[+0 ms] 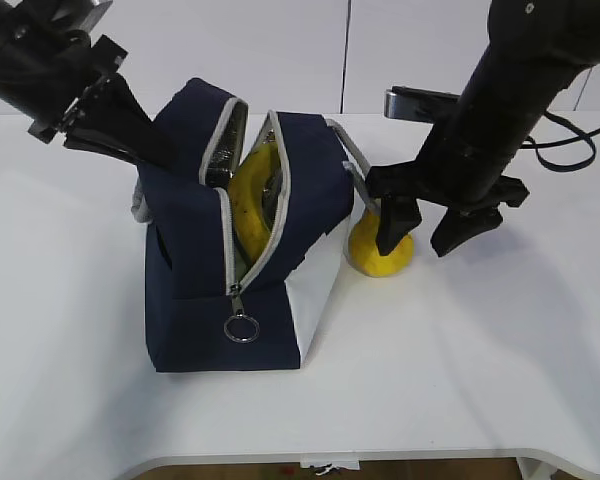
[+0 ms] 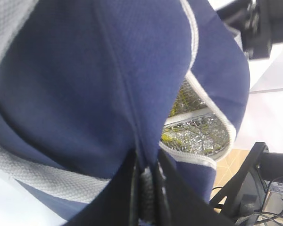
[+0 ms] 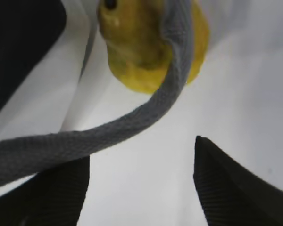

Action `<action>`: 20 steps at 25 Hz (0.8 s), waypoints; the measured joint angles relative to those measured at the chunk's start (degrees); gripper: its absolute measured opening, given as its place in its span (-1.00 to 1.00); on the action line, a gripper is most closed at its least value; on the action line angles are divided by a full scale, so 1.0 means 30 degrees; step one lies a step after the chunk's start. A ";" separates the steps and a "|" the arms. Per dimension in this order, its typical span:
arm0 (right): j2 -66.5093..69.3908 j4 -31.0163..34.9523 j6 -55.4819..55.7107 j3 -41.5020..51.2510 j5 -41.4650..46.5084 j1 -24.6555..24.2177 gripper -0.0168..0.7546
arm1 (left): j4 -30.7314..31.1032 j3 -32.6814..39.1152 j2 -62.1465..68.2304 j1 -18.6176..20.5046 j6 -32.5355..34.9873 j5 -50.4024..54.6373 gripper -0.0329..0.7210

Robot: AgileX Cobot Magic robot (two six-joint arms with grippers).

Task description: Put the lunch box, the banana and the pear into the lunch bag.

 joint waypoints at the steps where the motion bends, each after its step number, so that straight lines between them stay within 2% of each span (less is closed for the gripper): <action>1: 0.0041 0.0000 0.0000 0.0000 -0.0478 0.0000 0.41 | 0.0000 0.0000 0.0000 0.0000 0.0000 0.0000 -0.88; 7: 0.0254 -0.0188 -0.0031 -0.0855 -0.3169 0.0000 0.41 | 0.0000 0.0000 0.0000 0.0000 0.0000 0.0000 -0.88; 20: 0.2797 -0.1435 -0.0069 -0.3541 -0.2576 0.0000 0.41 | 0.0000 0.0000 0.0000 0.0000 0.0000 0.0000 -0.88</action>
